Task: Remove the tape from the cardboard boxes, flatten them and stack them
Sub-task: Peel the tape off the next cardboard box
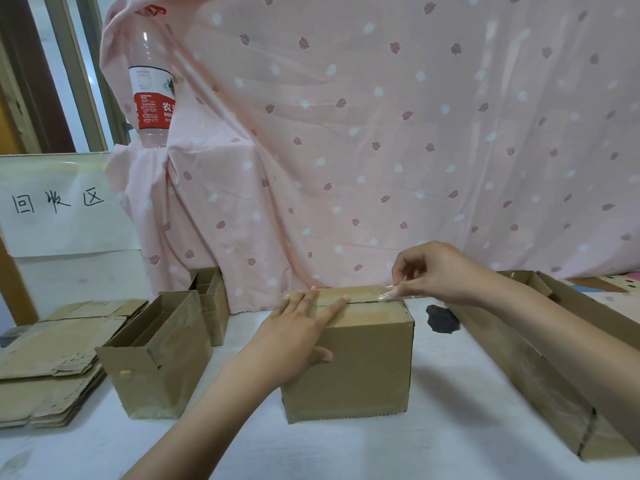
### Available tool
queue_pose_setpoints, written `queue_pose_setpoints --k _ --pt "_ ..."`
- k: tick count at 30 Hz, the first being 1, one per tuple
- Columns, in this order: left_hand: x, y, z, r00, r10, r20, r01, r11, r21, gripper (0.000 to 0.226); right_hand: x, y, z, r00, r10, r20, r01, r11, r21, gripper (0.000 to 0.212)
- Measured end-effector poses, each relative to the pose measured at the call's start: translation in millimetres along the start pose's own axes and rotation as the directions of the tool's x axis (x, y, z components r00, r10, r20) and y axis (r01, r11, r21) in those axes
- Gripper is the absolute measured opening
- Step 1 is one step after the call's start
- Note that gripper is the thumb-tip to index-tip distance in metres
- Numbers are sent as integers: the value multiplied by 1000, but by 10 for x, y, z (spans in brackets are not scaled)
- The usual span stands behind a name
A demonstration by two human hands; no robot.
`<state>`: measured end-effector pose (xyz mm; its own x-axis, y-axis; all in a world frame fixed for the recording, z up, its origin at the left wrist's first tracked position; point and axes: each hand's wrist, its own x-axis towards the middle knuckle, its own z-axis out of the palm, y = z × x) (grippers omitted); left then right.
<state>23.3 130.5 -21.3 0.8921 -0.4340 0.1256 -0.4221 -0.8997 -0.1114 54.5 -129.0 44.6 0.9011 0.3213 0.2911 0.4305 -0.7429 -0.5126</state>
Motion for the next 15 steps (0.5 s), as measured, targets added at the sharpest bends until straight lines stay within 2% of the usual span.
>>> queue_pose_setpoints --k 2,4,8,12,15 --pt "-5 -21 -2 1000 -4 2 4 1000 -8 88 -1 8 17 1000 -29 -1 29 999 -35 24" --pt "-19 -22 -4 1000 -3 4 4 1000 -8 87 -9 18 40 998 -55 23 55 998 4 43" --pt "-36 -32 -9 1000 -4 10 4 1000 4 87 -18 26 74 997 -69 32 69 997 -23 23" --pt "-68 -60 -18 1000 0 5 0 1000 -3 87 -65 39 73 1000 -22 11 21 989 146 12" --pt "-101 -71 -45 1000 3 8 -3 1000 -23 85 -87 79 83 999 31 28 -34 990 136 13"
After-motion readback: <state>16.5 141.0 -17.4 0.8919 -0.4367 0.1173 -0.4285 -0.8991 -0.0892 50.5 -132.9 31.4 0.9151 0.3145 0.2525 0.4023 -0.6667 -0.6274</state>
